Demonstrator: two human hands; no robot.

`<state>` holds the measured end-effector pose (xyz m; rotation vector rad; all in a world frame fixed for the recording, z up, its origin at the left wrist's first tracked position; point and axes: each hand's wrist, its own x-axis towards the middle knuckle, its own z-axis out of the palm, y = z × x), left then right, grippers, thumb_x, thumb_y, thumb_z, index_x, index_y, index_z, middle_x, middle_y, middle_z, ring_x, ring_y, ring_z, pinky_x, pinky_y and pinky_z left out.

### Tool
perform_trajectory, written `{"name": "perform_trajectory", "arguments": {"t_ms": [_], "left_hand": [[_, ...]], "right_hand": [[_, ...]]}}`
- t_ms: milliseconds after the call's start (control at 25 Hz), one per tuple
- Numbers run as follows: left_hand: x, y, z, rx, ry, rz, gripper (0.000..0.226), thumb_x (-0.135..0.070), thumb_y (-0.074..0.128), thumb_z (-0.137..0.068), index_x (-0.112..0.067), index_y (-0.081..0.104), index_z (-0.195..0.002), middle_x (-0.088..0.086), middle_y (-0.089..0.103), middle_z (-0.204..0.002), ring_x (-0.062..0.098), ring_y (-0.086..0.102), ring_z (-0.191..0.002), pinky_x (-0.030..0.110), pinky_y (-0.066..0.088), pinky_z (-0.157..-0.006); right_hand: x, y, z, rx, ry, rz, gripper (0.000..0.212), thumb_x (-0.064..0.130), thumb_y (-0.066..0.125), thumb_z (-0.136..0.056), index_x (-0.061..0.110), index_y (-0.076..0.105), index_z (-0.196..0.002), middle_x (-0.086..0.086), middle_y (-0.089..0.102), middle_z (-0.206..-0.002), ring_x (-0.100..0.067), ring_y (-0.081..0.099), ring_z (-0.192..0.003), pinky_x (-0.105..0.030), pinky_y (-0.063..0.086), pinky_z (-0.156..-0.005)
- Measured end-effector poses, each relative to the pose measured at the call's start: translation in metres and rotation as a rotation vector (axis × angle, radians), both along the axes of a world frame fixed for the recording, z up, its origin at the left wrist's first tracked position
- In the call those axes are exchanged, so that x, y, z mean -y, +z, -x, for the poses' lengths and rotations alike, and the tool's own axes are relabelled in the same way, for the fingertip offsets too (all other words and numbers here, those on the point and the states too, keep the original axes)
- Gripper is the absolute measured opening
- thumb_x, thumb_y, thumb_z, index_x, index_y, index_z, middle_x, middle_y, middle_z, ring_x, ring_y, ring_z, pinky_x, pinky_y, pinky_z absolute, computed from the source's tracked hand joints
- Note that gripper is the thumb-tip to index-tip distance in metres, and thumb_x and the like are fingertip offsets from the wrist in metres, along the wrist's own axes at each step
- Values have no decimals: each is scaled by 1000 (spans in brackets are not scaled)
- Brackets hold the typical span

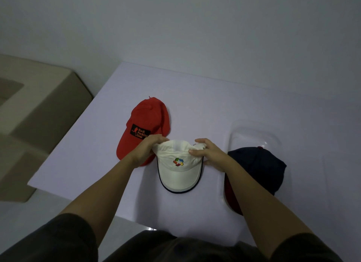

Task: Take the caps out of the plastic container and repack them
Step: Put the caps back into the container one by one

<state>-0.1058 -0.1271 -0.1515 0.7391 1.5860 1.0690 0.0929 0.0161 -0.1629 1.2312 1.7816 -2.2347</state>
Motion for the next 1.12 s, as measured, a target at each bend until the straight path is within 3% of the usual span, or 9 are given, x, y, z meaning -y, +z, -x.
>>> {"name": "perform_trajectory", "arguments": {"t_ms": [80,160,320,440,640,760,920,1040,1120], "left_hand": [[2,-1,-1,-53,55,44,46,-46,60,-78,-1,60,-87,30,51,-109,43,51,-106,53,39,-97],[7,0,0,-8,114,87,49,-46,62,-69,-7,63,-100,20,48,-129,36,46,-123,50,33,-109],[6,-10,9,-135,-34,85,25,-29,54,-67,-17,68,-85,14,58,-106,31,56,-102,49,43,-93],[8,-11,4,-203,26,133,22,-29,53,-62,-8,58,-70,4,54,-79,20,48,-78,38,36,-76],[8,-10,-7,-271,110,87,27,-18,38,-90,-18,37,-62,-4,38,-69,13,33,-68,31,28,-65],[7,-18,-6,-261,179,72,28,-11,40,-93,-18,44,-65,-4,44,-71,12,37,-68,29,31,-64],[5,-16,-11,-197,210,47,24,-12,46,-90,-12,51,-67,1,47,-76,12,41,-69,28,34,-65],[2,-14,-15,-156,189,-5,26,-14,43,-84,-13,39,-58,1,37,-64,13,33,-62,29,27,-58],[4,-18,-12,-71,112,3,16,-22,47,-74,-7,49,-69,4,45,-72,19,42,-69,30,34,-62]], "right_hand": [[-1,-4,-2,-36,26,-31,33,28,74,-80,15,60,-106,0,61,-101,-17,59,-94,-31,49,-82],[-1,-6,-2,-77,58,-155,30,36,70,-82,6,67,-86,-5,60,-97,-18,56,-91,-33,46,-81],[-4,-7,-2,32,31,-362,24,44,58,-89,21,67,-88,2,52,-124,-16,54,-113,-41,45,-101],[-1,-6,0,69,109,-316,41,49,53,-90,11,65,-81,-10,66,-95,-22,62,-90,-50,51,-93],[5,-1,3,67,90,-290,46,49,46,-93,7,66,-99,-15,68,-108,-32,63,-105,-49,51,-95],[7,3,5,62,63,-297,46,48,46,-94,7,66,-103,-14,68,-108,-31,63,-105,-48,52,-94],[9,1,5,58,83,-363,55,52,48,-91,-1,62,-93,-15,67,-95,-31,64,-93,-50,52,-92],[11,1,8,35,132,-416,47,47,46,-94,6,54,-73,-4,57,-77,-17,53,-76,-37,46,-75],[13,2,9,46,175,-465,43,45,42,-96,10,54,-73,-1,56,-79,-15,50,-75,-30,40,-72]]}}
